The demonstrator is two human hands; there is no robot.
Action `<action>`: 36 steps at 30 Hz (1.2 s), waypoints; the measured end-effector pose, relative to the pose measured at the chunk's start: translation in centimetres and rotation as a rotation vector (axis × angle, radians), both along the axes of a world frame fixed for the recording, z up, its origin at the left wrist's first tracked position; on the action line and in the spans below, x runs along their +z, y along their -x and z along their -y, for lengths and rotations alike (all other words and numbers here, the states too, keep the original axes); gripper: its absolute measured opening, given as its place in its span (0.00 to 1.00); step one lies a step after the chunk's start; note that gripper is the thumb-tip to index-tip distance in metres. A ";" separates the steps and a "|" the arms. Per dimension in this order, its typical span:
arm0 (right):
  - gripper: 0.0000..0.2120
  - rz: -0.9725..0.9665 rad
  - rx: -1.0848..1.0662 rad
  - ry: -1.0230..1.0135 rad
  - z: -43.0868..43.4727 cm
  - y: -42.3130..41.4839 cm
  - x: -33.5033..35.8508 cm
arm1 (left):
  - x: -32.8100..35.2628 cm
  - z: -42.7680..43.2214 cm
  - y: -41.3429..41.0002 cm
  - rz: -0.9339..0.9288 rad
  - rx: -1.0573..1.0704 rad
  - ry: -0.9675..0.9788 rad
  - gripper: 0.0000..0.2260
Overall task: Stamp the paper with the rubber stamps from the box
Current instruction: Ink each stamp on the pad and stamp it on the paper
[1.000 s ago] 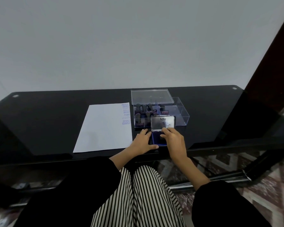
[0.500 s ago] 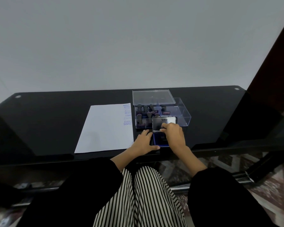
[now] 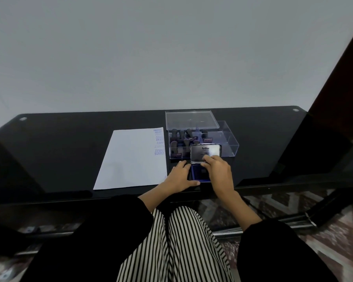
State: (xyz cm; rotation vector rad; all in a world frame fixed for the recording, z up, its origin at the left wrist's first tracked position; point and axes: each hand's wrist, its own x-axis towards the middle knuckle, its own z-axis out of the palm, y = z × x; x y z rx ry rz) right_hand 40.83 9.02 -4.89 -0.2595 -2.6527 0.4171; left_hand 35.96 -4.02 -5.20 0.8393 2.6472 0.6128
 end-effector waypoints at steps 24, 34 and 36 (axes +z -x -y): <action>0.09 0.214 -0.022 0.171 -0.6 2.5 2.6 | 0.1 0.0 0.1 0.000 -0.005 0.017 0.35; 0.04 -0.234 0.045 0.030 0.2 -1.7 -1.6 | -0.1 0.1 0.1 -0.025 -0.014 -0.014 0.34; 0.06 -0.263 0.056 0.016 0.1 -2.0 -2.0 | 0.0 0.1 0.1 -0.032 -0.020 -0.013 0.34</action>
